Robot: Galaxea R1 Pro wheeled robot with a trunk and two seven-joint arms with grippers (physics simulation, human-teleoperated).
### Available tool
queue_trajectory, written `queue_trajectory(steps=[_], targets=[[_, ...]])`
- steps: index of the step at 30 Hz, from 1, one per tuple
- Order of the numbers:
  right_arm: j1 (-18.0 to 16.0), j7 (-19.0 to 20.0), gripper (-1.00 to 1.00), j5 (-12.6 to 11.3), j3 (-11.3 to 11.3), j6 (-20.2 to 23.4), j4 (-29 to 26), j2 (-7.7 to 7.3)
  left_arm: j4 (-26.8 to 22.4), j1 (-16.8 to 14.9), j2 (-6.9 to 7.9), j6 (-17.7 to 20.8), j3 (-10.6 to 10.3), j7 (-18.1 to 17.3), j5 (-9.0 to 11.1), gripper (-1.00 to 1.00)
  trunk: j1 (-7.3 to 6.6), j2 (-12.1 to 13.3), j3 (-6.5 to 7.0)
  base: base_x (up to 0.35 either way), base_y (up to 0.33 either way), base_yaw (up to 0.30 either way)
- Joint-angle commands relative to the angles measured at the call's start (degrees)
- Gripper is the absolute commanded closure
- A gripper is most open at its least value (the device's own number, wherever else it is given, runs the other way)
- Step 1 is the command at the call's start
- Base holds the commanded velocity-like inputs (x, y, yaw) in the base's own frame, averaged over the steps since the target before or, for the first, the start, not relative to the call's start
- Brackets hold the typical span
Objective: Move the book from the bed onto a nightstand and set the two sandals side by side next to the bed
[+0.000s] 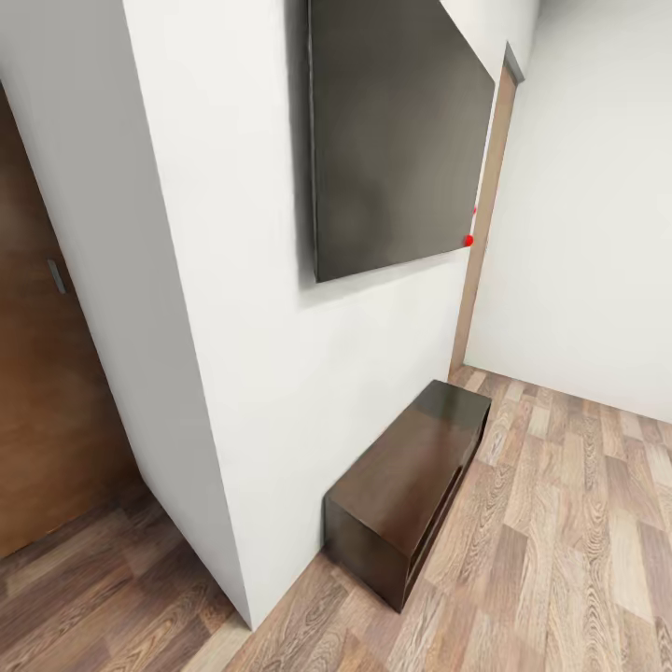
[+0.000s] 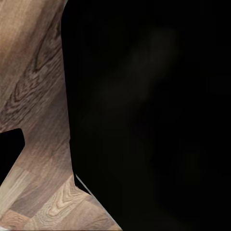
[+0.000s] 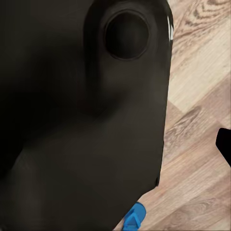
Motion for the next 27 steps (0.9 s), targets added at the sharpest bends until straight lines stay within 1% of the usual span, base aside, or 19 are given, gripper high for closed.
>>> queue_trajectory(steps=[1, 27], targets=[[-0.09, 0.09, -1.0, 0.33, 0.22, -0.09, -0.31, -0.33, -0.09, -0.34, 0.33, 0.26, -0.01, 0.27, -0.08, -1.0, 0.0, -0.02, -0.03, 0.0, 0.0, 0.0], [-0.09, 0.09, -1.0, 0.4, 0.17, -0.09, -0.29, -0.39, -0.09, -0.36, 0.47, 0.26, 0.0, 0.27, -0.09, -1.0, 0.0, -0.02, -0.03, 0.0, 0.0, 0.0]])
